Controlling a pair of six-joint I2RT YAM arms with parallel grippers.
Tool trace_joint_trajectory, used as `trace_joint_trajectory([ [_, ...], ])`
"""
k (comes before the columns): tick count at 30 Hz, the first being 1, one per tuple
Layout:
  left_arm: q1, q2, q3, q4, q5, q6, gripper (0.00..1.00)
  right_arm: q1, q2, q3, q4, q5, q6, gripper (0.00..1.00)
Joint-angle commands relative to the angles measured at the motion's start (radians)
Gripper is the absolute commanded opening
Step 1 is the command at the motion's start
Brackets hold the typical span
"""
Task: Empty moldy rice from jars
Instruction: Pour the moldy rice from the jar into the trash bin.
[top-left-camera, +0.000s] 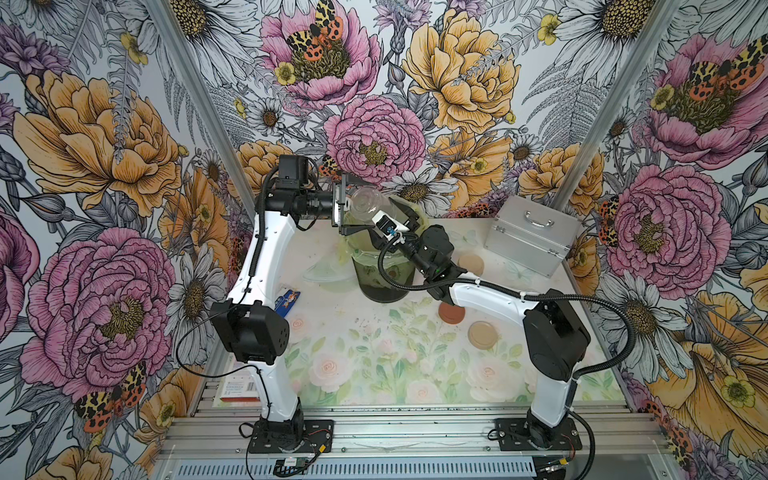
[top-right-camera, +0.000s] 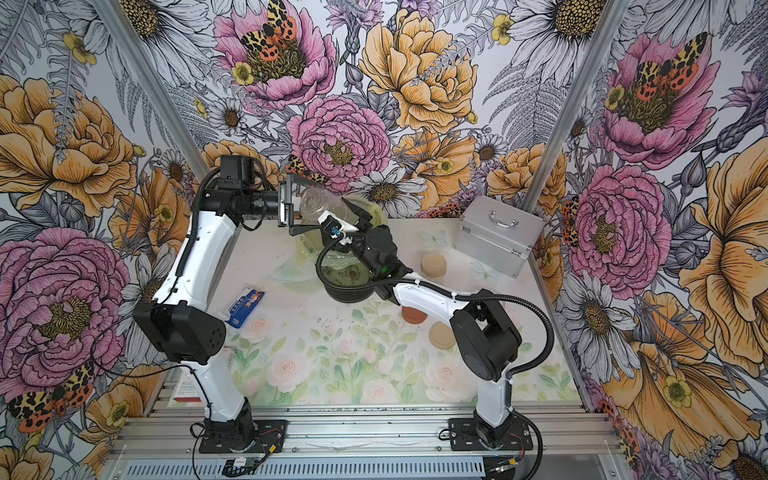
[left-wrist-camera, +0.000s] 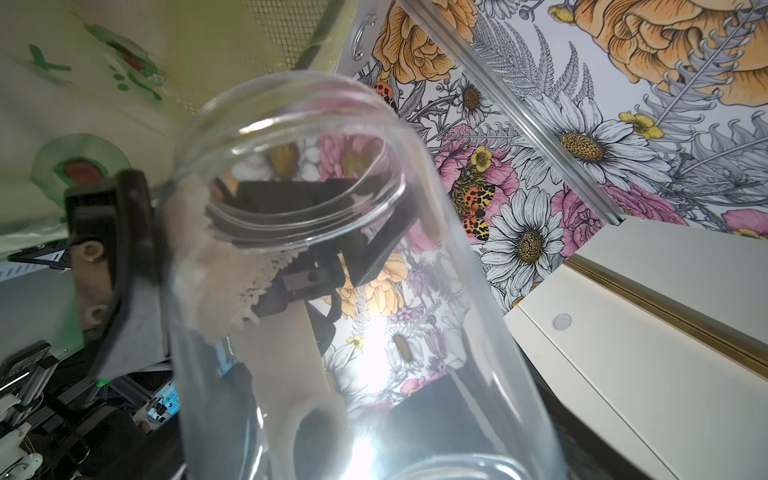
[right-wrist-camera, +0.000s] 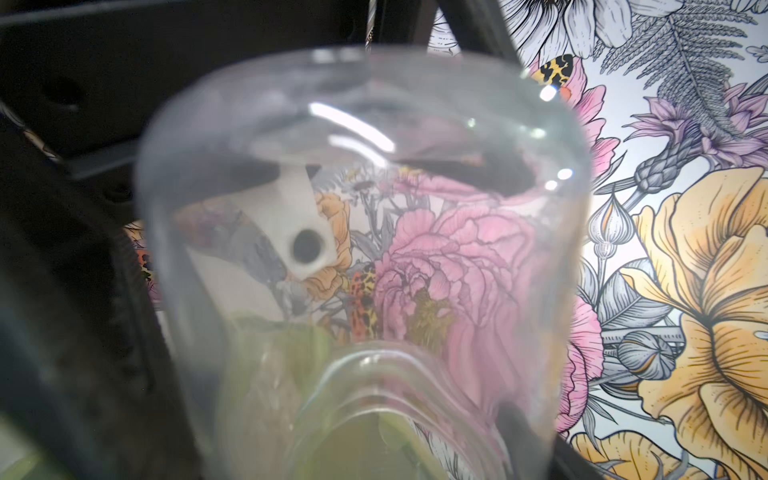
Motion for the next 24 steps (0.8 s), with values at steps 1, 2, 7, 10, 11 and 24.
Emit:
trace_joint_trajectory([
  [1, 0.013, -0.032, 0.015, 0.056, -0.022, 0.039, 0.99, 0.021, -0.014, 0.015, 0.065, -0.015, 0.033, 0.07],
  [2, 0.012, -0.032, 0.016, 0.057, -0.022, 0.040, 0.99, 0.021, -0.014, 0.015, 0.065, -0.013, 0.034, 0.07],
  [7, 0.014, -0.034, 0.012, 0.056, -0.026, 0.045, 0.99, 0.022, -0.019, 0.011, 0.068, -0.005, 0.037, 0.04],
  [10, 0.015, -0.034, 0.014, 0.056, -0.024, 0.045, 0.99, 0.022, -0.018, 0.009, 0.068, 0.003, 0.034, 0.04],
  [11, 0.015, -0.035, 0.016, 0.056, -0.023, 0.046, 0.99, 0.022, -0.018, 0.005, 0.070, 0.004, 0.034, 0.04],
  [24, 0.005, -0.013, 0.067, 0.058, -0.028, 0.075, 0.99, 0.022, 0.000, 0.027, 0.075, 0.030, 0.086, 0.03],
])
